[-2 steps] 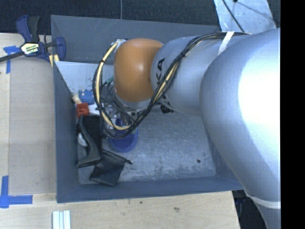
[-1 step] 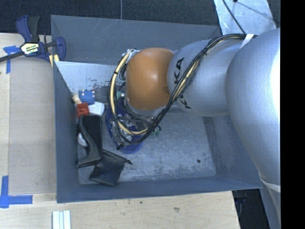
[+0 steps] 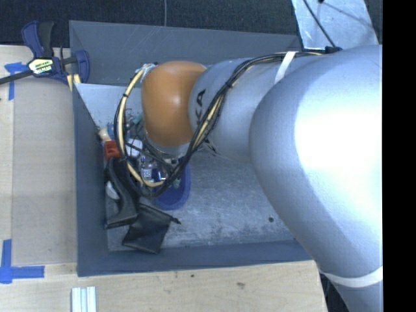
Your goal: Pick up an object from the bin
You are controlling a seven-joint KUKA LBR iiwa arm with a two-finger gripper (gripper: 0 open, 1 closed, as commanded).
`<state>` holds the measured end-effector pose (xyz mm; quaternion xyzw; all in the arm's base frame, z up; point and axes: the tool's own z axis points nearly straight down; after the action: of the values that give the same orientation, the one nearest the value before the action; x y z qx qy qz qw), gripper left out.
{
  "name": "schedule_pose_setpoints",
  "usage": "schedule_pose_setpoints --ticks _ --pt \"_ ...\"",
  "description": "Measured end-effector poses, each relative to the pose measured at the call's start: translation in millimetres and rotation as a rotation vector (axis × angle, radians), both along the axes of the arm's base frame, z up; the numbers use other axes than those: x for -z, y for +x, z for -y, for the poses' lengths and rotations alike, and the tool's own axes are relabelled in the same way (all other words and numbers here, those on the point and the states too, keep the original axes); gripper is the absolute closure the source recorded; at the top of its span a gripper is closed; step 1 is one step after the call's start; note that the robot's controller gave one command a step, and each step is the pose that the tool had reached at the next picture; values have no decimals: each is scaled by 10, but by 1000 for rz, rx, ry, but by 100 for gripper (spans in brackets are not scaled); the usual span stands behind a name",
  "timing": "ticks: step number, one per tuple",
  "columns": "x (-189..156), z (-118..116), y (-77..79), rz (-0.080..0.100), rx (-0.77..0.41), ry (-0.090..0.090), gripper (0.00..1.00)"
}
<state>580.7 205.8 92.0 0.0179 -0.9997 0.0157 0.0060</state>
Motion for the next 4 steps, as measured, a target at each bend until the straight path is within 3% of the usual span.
schedule_pose_setpoints --ticks 1,2,3,4 --pt "-1053 -267 -53 23 -14 36 100" --pt "-1327 -306 -304 17 -15 34 100" --pt "-828 -192 -799 3 -343 33 100" --pt "-115 -273 -673 7 -726 40 100"
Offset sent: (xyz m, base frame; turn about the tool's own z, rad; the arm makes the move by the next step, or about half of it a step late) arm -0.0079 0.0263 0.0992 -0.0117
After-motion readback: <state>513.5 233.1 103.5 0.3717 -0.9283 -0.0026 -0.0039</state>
